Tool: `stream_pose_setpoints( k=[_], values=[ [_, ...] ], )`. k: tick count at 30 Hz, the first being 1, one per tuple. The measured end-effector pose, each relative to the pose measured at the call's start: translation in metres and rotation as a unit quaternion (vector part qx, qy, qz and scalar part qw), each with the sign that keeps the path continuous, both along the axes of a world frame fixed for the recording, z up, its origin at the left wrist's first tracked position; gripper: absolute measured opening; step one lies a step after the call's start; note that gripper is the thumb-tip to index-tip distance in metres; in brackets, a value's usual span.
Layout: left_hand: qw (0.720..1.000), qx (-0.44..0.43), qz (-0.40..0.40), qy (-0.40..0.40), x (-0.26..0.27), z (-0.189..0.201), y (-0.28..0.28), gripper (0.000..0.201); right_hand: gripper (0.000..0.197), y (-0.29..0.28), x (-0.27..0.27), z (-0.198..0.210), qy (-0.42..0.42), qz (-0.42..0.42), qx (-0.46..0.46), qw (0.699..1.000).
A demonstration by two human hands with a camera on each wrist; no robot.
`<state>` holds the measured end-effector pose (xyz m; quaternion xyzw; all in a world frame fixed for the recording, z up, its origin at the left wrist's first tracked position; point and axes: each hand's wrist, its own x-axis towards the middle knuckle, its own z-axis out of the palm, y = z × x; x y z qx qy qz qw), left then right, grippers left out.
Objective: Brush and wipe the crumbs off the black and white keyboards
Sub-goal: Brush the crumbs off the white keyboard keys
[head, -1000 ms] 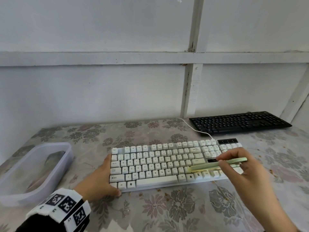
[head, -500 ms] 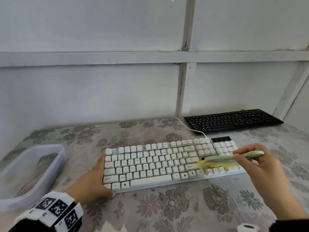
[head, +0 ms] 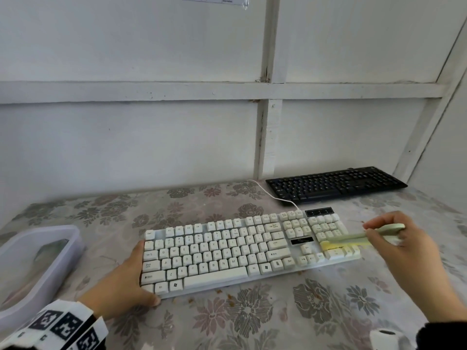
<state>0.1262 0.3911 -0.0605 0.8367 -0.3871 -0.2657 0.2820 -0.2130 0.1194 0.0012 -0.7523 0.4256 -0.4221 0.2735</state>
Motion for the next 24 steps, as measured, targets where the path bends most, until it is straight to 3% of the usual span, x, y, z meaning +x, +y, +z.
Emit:
stream_pose_setpoints(
  k=[5,9,14,19,21,24],
  values=[
    [1.0,0.001,0.004,-0.001,-0.001,0.0,-0.001,0.121,0.013,0.003,0.0,-0.001,-0.036,0.069,0.041,0.996],
    [1.0,-0.001,0.007,0.002,-0.001,0.0,-0.001,0.121,0.019,-0.004,-0.004,-0.002,0.002,-0.011,0.013,1.0],
    [1.0,0.003,0.003,-0.003,-0.001,0.001,0.0,0.124,0.014,-0.005,-0.007,-0.003,-0.023,0.028,0.041,0.998],
    [1.0,0.007,0.007,-0.008,-0.004,0.003,0.001,0.122,0.02,0.003,-0.006,0.007,-0.026,-0.038,-0.001,0.999],
    [1.0,0.008,0.007,-0.01,-0.005,0.004,-0.001,0.12,0.021,0.028,0.004,0.02,-0.063,0.02,-0.005,0.998],
    [1.0,0.01,0.009,-0.006,-0.006,0.005,-0.001,0.12,0.014,0.088,0.036,0.027,-0.084,0.184,0.011,0.979]
  ],
)
